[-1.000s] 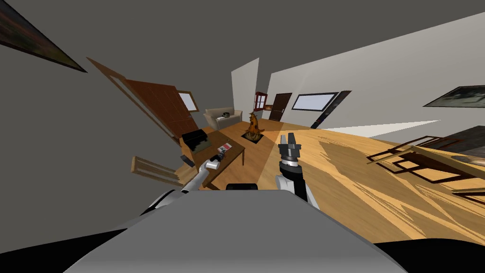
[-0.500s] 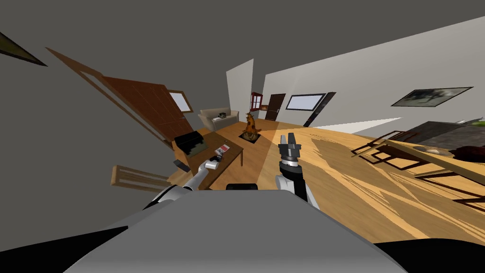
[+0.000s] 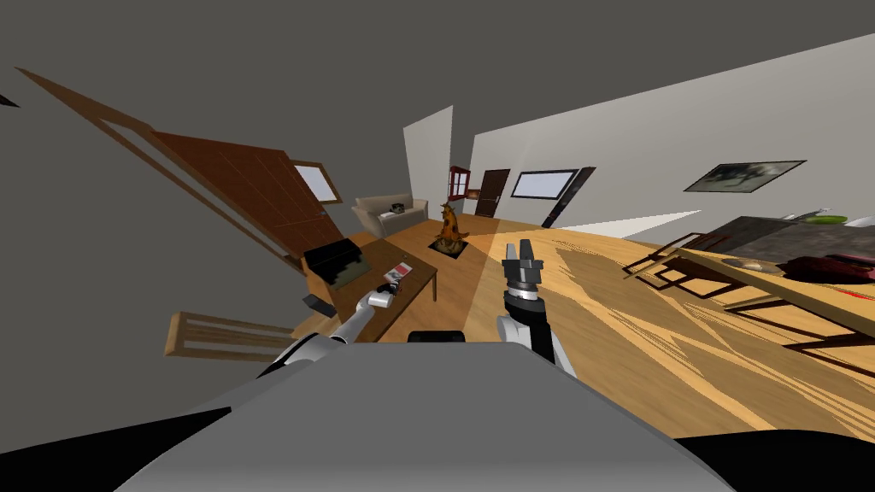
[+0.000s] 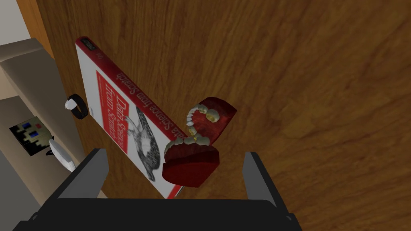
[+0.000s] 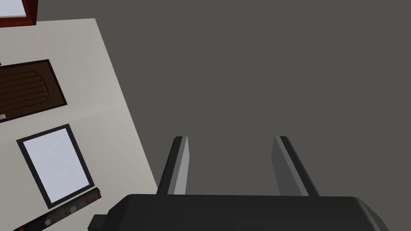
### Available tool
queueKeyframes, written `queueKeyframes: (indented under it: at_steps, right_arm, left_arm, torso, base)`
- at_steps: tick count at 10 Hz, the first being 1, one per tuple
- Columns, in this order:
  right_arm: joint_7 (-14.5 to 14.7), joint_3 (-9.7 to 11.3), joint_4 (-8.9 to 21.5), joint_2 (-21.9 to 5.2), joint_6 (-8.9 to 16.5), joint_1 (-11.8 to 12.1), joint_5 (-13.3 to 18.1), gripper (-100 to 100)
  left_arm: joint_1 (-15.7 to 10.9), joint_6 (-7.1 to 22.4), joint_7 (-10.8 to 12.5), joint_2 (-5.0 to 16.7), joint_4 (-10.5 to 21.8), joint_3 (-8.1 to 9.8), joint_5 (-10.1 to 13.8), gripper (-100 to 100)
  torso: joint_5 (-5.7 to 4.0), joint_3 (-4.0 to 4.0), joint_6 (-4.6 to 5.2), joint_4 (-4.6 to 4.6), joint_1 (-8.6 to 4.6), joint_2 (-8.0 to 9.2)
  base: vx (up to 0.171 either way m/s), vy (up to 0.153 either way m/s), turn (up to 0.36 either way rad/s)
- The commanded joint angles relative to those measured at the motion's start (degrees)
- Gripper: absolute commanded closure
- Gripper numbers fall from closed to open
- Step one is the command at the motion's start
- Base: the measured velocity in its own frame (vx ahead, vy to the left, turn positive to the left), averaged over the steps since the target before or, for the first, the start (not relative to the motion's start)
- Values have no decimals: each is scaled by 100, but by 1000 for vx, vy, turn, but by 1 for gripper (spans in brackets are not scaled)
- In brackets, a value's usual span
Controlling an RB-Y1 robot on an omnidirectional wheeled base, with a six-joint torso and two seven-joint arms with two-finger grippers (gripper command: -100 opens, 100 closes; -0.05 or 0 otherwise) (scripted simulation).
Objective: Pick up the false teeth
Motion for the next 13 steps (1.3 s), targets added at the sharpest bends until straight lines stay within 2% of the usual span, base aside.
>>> queueKeyframes:
  at_steps: [1,2,3,4,8,9,10,11,12,13]
  right_arm:
    - [0,0,0,0,0,0,0,0]
    - [0,0,0,0,0,0,0,0]
    - [0,0,0,0,0,0,0,0]
    - [0,0,0,0,0,0,0,0]
    - [0,0,0,0,0,-1,0,0]
    - [0,0,0,0,0,-1,0,0]
    - [0,0,0,0,0,-1,0,0]
    - [0,0,0,0,0,-1,0,0]
    - [0,0,0,0,0,-1,0,0]
    - [0,0,0,0,0,-1,0,0]
  left_arm:
    - [21,-180,-17,-43,143,27,-31,-100]
    - [42,-284,-21,-86,228,57,-78,-100]
    - [-6,-235,-32,-41,238,11,6,-100]
    - [-9,-267,-38,-44,257,11,8,100]
    - [-10,-265,-39,-43,254,10,7,100]
    - [-10,-265,-38,-43,254,10,7,0]
    - [7,-110,-14,-15,86,7,0,100]
    - [-14,-6,-11,28,1,-23,48,100]
    - [3,-87,-13,0,38,0,10,100]
    - [5,-62,-12,4,27,-3,13,0]
  torso:
    - [0,0,0,0,0,0]
    - [0,-5,0,-2,1,-7]
    - [0,-8,0,-3,0,-14]
    - [0,-2,-1,-1,-1,-2]
    - [-1,9,-1,3,-3,17]
    - [-1,9,-1,3,-3,17]
    - [-1,9,-1,3,-3,17]
    - [-2,16,-2,4,-9,31]
    - [-2,23,-4,5,-5,45]
    - [-1,19,-3,5,-3,35]
  base:
    - [74,11,-29]
    - [85,8,-21]
    - [40,3,-3]
    - [0,0,0]
    - [0,0,0]
    - [0,0,0]
    - [-44,-16,25]
    - [-82,-6,30]
    - [-38,2,4]
    - [-7,0,0]
